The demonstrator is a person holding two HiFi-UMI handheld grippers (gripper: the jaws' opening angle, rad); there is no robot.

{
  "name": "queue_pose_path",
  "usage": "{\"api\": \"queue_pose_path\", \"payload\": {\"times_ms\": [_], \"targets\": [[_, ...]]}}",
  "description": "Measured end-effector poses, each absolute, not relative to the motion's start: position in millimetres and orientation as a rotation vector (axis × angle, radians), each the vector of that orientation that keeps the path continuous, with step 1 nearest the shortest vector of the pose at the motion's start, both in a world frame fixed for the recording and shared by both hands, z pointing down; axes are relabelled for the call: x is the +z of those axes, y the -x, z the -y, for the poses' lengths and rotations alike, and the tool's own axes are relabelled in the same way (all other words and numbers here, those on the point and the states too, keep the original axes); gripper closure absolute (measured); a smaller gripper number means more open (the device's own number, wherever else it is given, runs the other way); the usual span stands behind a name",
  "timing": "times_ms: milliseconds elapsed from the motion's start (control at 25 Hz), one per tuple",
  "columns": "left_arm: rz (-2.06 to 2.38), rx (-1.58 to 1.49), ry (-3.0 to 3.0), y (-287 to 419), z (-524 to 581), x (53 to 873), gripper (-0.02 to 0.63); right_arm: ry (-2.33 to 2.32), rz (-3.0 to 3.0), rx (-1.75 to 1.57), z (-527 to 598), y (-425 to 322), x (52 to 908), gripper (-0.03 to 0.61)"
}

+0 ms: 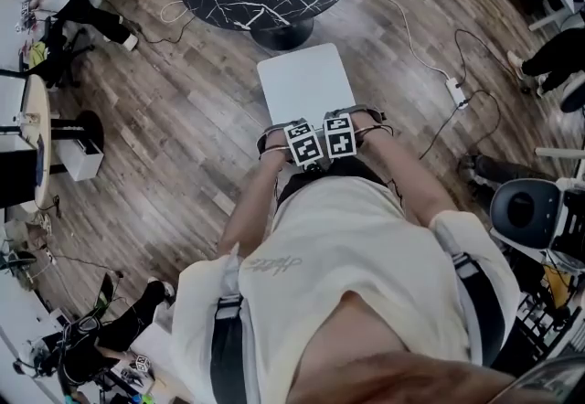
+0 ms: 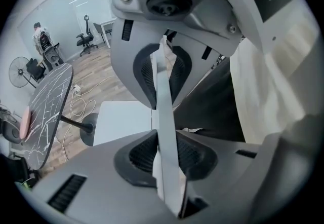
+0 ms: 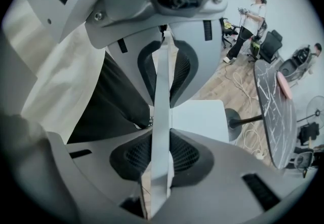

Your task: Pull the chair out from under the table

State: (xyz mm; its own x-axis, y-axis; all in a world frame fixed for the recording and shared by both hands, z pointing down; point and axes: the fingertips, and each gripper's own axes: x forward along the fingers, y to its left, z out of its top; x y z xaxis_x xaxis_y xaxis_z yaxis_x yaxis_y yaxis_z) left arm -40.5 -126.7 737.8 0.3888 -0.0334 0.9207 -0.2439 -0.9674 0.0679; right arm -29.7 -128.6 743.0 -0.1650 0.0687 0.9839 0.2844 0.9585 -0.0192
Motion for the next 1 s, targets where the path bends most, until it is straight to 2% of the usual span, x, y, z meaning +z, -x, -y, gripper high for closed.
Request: {"api": "queue_pose_path", "payload": {"times_ms": [1000], "targets": [[0.332, 1.604, -2.364, 1, 31, 738, 0.518, 0.372, 1.748, -0.226, 34, -9, 741, 0.491]]}}
